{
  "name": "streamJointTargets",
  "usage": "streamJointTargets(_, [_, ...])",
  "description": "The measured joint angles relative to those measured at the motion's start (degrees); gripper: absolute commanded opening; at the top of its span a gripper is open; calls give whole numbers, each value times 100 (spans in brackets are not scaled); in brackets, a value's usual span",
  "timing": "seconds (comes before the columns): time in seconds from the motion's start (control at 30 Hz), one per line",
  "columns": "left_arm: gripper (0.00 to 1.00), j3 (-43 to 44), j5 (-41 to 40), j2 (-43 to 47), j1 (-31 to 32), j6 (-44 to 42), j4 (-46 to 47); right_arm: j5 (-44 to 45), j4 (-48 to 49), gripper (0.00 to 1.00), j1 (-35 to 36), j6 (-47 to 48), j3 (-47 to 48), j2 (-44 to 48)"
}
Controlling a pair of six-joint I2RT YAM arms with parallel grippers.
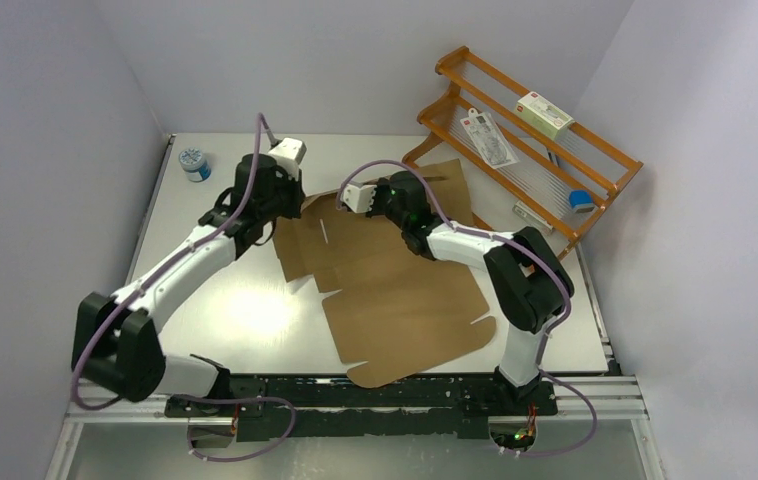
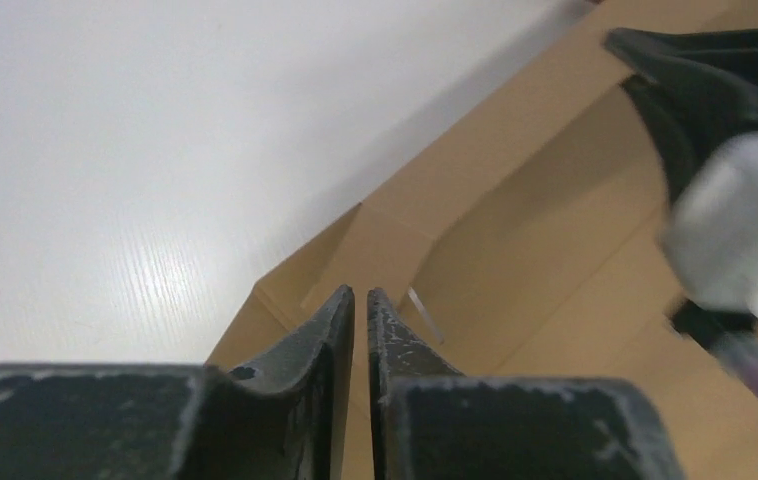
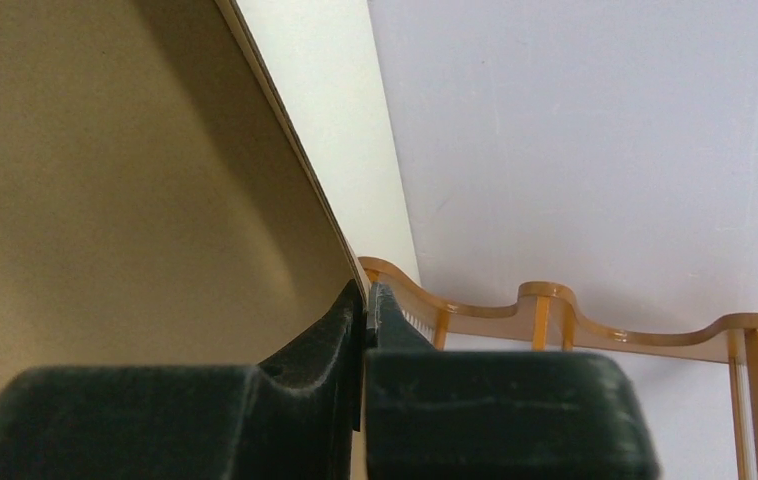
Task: Fold the paper box
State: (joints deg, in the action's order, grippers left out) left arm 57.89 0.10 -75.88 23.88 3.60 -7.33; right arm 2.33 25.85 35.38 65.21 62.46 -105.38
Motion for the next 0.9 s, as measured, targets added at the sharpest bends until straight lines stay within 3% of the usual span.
streamJointTargets(0.3, [9, 251, -426, -1051, -92, 780, -107, -7, -26, 0, 2, -52, -42, 282])
streamJointTargets(0.67, [9, 249, 531, -1263, -103, 1279, 380, 387, 409, 0, 232, 164, -540, 566])
streamJointTargets(0.9, [21, 247, 671, -1405, -103, 1300, 306, 938, 944, 0, 459, 485, -1126, 684])
